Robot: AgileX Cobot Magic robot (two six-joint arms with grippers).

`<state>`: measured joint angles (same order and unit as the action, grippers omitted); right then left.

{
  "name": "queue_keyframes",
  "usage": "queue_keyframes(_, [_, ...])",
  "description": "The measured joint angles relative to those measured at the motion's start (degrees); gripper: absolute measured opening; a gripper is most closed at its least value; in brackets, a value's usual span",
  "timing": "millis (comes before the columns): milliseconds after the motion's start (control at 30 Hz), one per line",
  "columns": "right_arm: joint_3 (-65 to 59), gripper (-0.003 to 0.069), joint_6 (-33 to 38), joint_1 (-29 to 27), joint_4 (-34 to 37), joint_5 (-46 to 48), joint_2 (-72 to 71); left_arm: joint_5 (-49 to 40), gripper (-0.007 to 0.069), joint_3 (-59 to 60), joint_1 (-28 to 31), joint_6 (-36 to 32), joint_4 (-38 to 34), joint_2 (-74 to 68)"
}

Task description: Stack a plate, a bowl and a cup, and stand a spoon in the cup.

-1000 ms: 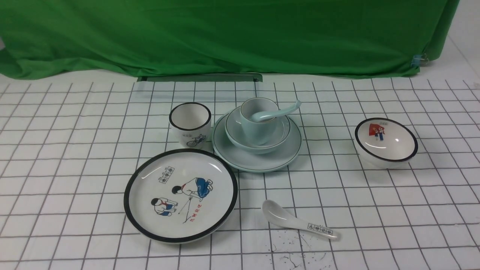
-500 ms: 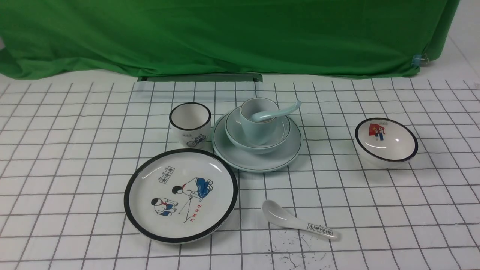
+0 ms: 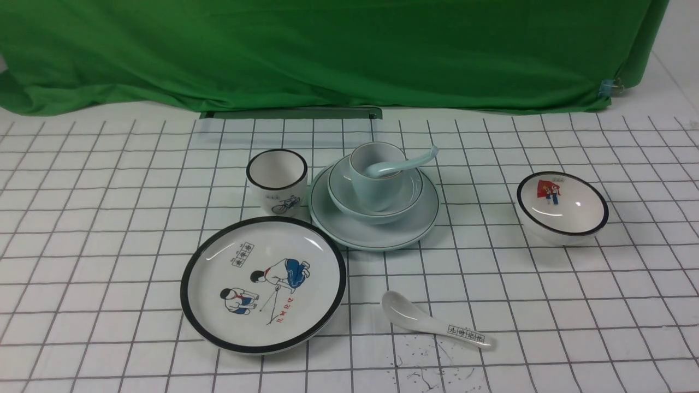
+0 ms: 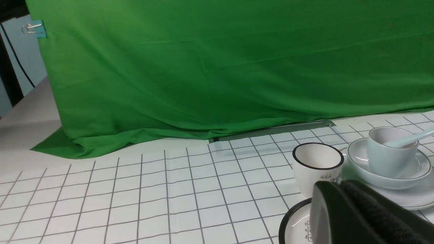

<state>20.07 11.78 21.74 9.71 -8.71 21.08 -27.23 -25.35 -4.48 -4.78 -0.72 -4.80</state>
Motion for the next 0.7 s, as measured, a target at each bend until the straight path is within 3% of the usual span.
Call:
queue_keyframes(33, [-0.6, 0.0013, -0.2, -0.5, -0.1, 0.0, 0.0, 0.0, -0.0030, 0.0, 0.0, 0.0, 0.0, 0.0])
queue_keyframes(200, [-15.8, 0.0012, -7.8, -14.2, -6.0, 2.5, -10.6, 0.1, -0.0030, 0.0, 0.0, 0.0, 0.0, 0.0])
queue_keyframes(367, [-20.4, 0.0012, -13.8, -22.5, -11.6, 9.1, -17.2, 0.1, -0.0030, 0.0, 0.0, 0.0, 0.0, 0.0])
queue_keyframes(700, [-20.6, 0.0012, -16.0, -25.2, -14.3, 20.8, -21.1, 0.1, -0.0030, 0.0, 0.0, 0.0, 0.0, 0.0])
